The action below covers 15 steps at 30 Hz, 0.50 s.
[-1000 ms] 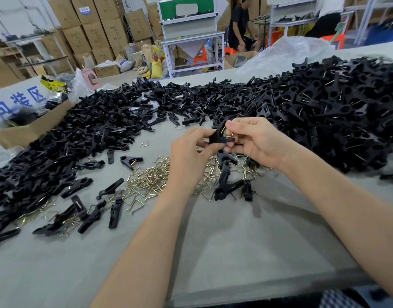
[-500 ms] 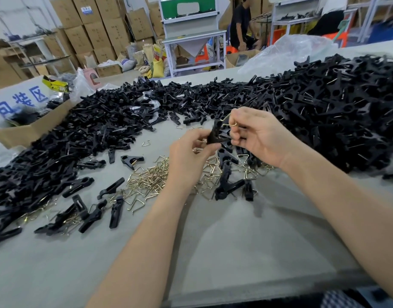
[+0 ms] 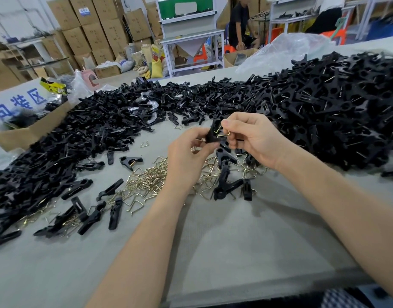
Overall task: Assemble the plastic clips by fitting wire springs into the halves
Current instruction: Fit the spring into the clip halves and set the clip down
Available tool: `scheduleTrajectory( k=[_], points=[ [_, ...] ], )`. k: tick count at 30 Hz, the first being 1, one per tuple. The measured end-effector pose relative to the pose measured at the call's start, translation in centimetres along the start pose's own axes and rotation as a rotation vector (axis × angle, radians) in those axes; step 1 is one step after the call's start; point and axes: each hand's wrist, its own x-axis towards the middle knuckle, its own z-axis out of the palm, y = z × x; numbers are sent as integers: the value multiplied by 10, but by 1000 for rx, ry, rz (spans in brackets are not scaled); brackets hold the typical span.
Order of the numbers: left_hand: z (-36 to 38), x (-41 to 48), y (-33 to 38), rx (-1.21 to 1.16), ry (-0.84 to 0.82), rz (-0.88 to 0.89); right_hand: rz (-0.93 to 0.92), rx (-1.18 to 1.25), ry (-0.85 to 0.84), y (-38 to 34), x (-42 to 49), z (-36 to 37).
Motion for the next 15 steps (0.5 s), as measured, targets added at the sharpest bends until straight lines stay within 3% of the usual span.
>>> scheduleTrajectory(
  k=[15],
  points=[
    [0,0,0,75,6,2,-40,-110,31,4,2,-2]
  ],
)
